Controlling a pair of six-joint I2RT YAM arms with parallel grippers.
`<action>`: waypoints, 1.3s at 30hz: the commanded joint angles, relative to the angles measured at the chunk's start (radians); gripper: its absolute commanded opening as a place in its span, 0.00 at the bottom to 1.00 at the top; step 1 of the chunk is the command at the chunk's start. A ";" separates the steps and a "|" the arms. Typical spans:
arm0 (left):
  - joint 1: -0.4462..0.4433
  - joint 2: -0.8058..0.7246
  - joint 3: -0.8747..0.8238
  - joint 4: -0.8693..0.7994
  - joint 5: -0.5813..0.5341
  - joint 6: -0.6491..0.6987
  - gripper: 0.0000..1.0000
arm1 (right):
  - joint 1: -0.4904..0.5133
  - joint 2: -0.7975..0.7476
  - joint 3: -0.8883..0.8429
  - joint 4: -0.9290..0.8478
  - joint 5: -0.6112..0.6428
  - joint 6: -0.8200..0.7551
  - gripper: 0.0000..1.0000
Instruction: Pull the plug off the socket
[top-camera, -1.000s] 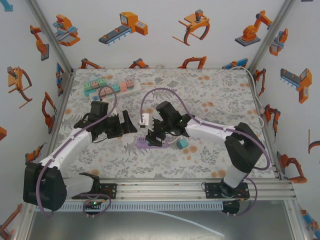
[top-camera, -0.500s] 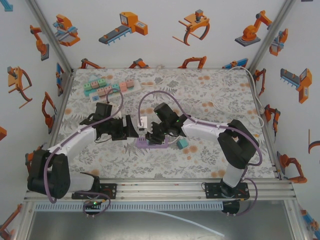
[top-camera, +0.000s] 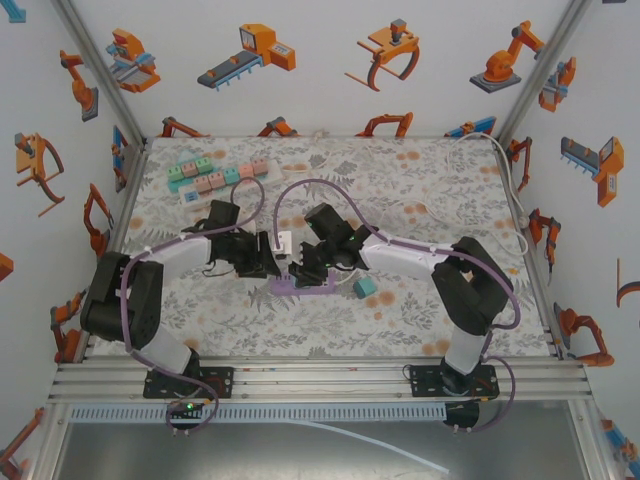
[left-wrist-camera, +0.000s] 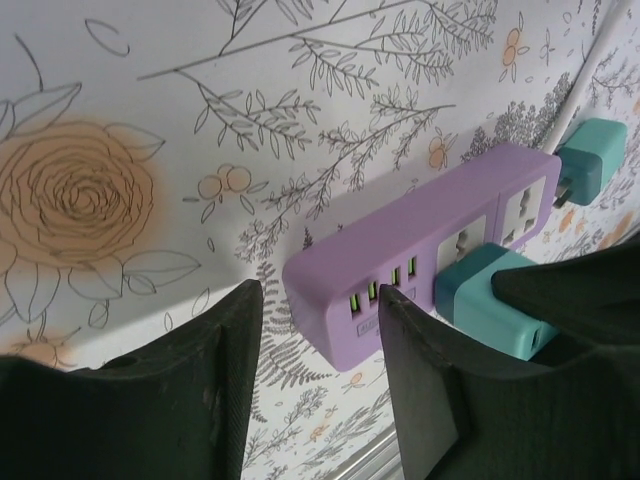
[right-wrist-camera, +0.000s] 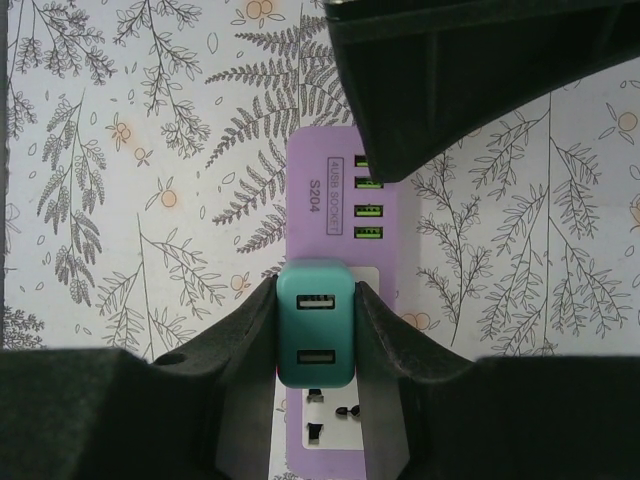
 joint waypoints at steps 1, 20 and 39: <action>-0.003 0.027 0.030 0.012 0.037 0.026 0.43 | 0.005 0.016 0.042 -0.006 -0.024 0.006 0.31; -0.060 0.074 0.016 -0.112 -0.044 0.101 0.38 | 0.005 0.017 0.030 0.098 0.018 0.085 0.30; -0.082 0.098 0.024 -0.157 -0.126 0.076 0.38 | 0.005 -0.088 -0.022 0.084 -0.002 0.089 0.29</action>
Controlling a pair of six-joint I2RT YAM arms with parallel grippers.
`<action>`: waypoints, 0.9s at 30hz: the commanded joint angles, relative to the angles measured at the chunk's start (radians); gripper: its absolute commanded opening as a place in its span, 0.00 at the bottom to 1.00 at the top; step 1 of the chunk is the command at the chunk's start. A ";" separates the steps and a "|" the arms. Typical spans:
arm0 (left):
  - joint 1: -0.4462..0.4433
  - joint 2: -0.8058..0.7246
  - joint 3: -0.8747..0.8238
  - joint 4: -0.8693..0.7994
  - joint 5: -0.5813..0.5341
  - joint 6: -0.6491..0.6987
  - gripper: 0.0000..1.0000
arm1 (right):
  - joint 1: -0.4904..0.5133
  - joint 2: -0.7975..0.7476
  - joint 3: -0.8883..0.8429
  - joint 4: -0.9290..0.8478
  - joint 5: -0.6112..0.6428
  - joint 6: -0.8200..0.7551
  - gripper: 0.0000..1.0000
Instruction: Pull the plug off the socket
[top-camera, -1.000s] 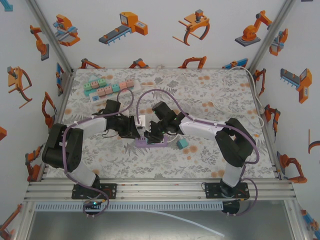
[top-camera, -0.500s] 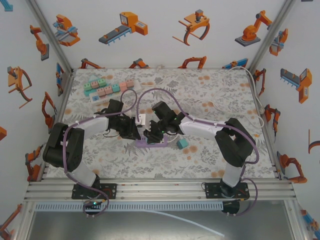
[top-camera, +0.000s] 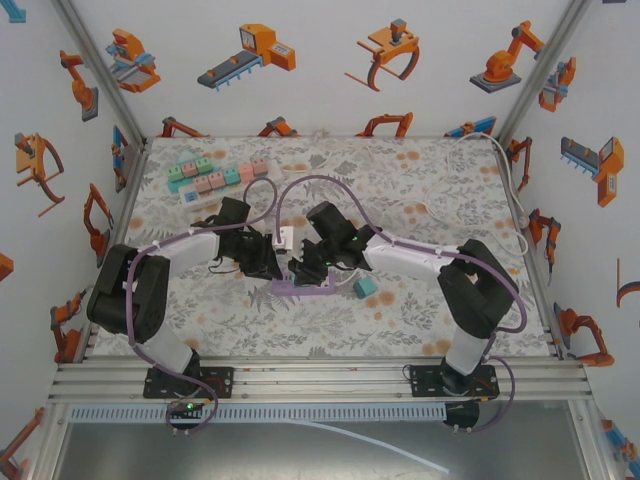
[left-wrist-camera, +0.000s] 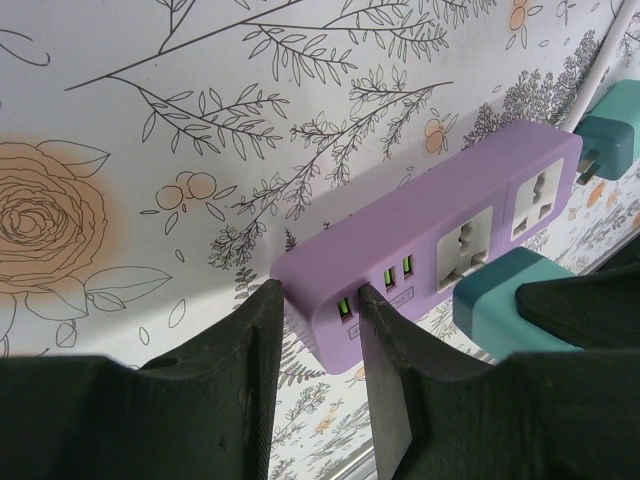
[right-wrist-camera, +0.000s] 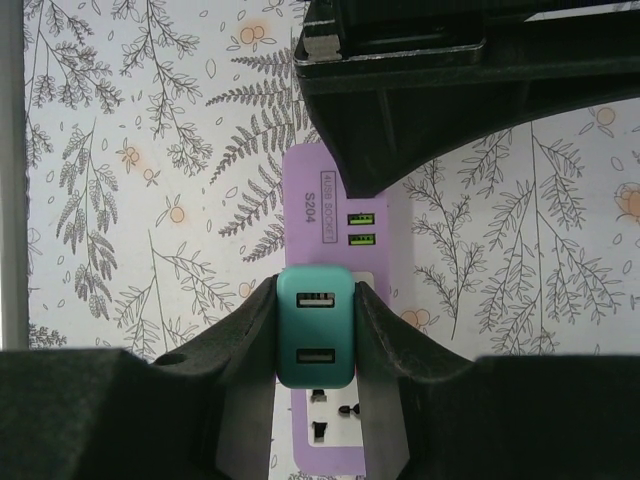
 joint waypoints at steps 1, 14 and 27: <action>-0.021 0.052 -0.036 -0.075 -0.089 0.015 0.38 | 0.004 -0.055 -0.009 0.054 -0.013 0.011 0.29; -0.013 -0.083 0.048 -0.105 -0.062 0.007 0.51 | -0.075 -0.207 -0.095 0.258 0.068 0.365 0.29; -0.003 -0.355 0.091 0.012 0.016 -0.034 0.71 | -0.403 -0.440 -0.307 0.202 0.274 0.977 0.27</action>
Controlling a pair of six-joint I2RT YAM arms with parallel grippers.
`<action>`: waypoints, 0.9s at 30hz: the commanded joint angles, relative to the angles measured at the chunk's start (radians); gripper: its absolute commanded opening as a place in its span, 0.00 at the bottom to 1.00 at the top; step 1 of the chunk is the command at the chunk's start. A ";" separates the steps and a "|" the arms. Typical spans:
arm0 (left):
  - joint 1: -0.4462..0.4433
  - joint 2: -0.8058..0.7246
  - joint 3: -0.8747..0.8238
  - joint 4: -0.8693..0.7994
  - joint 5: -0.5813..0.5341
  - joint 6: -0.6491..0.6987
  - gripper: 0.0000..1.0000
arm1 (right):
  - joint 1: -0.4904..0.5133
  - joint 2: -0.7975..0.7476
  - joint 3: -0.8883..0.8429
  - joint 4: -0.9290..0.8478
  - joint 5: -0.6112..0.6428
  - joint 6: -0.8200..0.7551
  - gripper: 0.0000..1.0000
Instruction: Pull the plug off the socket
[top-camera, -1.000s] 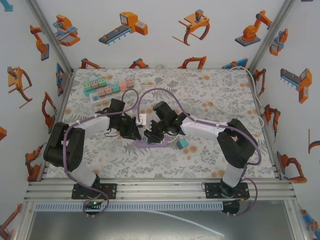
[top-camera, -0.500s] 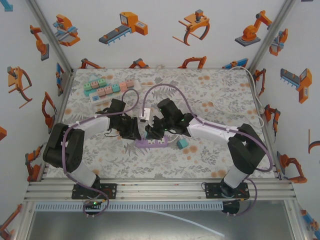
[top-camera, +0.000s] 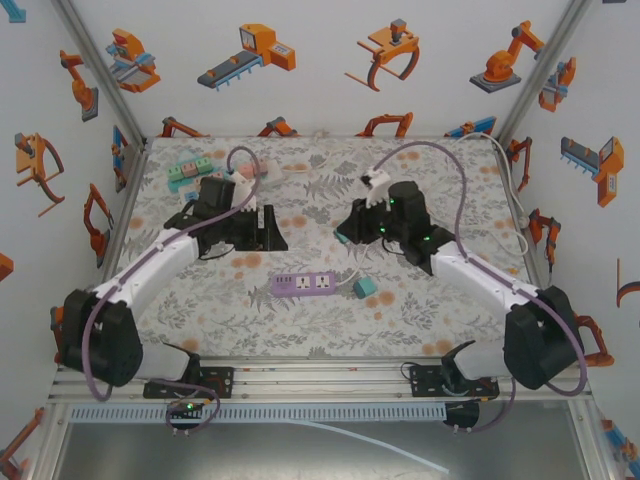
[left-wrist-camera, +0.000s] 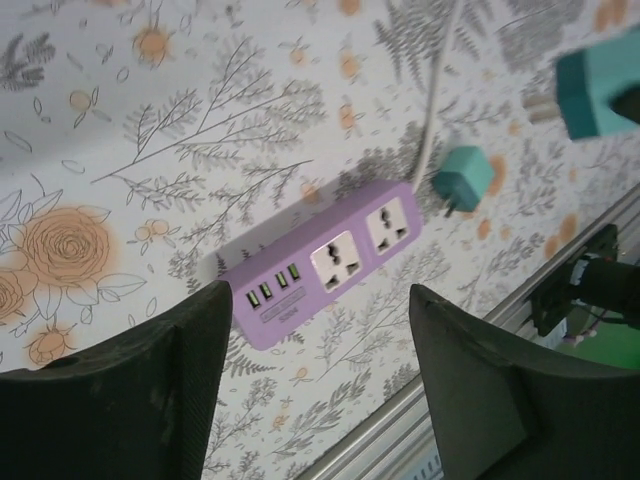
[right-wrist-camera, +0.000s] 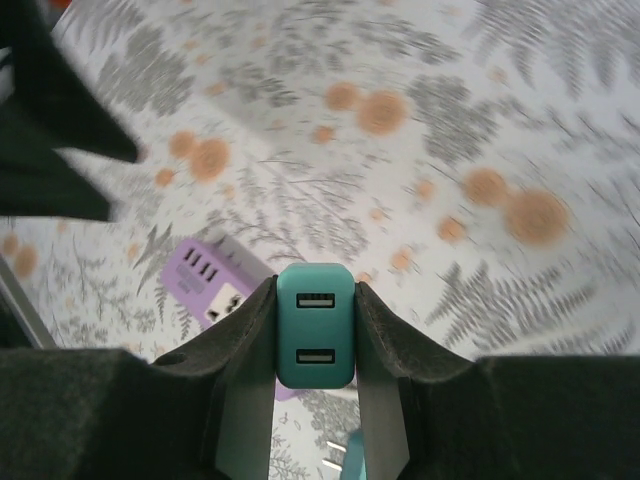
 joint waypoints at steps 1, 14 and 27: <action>0.000 -0.091 -0.035 0.087 0.046 0.003 0.75 | -0.071 -0.040 -0.030 -0.109 0.082 0.225 0.27; -0.027 -0.179 -0.086 0.072 0.233 0.231 0.97 | -0.218 0.127 -0.108 -0.087 0.016 0.401 0.27; -0.038 -0.148 -0.079 0.108 0.113 0.184 0.97 | -0.213 0.185 -0.191 -0.023 0.047 0.397 0.40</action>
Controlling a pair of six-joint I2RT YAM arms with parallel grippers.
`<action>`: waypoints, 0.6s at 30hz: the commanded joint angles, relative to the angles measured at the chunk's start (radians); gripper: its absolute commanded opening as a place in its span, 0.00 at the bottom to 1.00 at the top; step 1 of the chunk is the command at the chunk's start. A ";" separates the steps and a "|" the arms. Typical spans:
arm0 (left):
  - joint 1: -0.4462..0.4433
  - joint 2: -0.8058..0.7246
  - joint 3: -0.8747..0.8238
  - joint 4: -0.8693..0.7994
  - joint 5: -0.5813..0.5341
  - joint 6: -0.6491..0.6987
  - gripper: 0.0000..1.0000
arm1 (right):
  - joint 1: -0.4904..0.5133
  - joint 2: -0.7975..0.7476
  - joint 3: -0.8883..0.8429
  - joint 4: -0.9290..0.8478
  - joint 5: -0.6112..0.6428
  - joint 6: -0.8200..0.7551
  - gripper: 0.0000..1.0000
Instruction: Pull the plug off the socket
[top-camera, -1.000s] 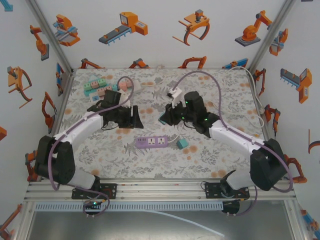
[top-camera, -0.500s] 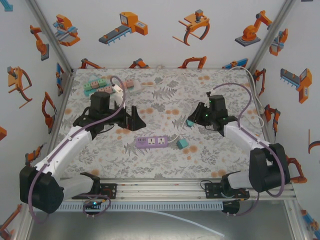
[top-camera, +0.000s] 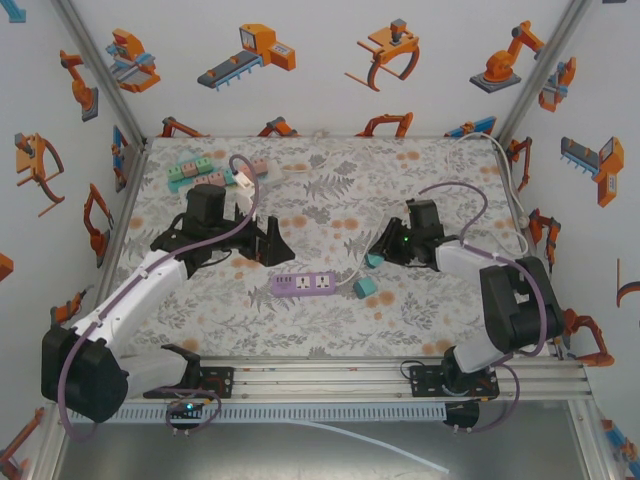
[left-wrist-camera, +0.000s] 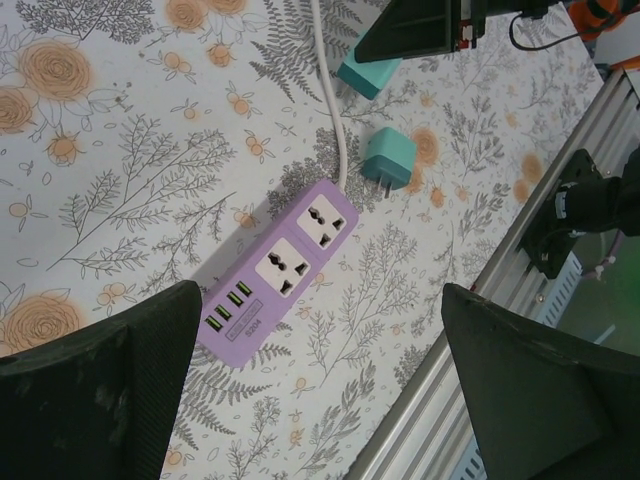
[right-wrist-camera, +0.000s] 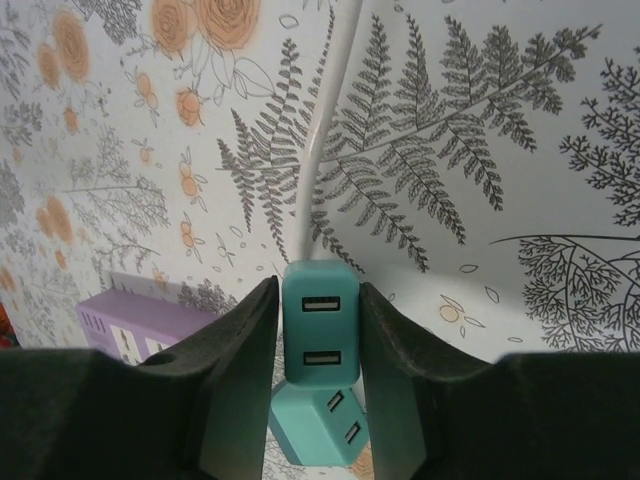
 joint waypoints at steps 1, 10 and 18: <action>-0.005 0.014 0.009 0.013 -0.059 -0.006 0.97 | 0.005 -0.026 -0.051 0.025 0.036 -0.006 0.43; -0.004 0.034 0.051 0.038 -0.243 -0.034 0.97 | 0.004 -0.169 -0.049 -0.086 0.232 -0.074 0.53; 0.166 0.135 0.225 0.071 -0.493 -0.186 0.97 | 0.077 -0.291 0.149 -0.087 0.334 -0.296 0.67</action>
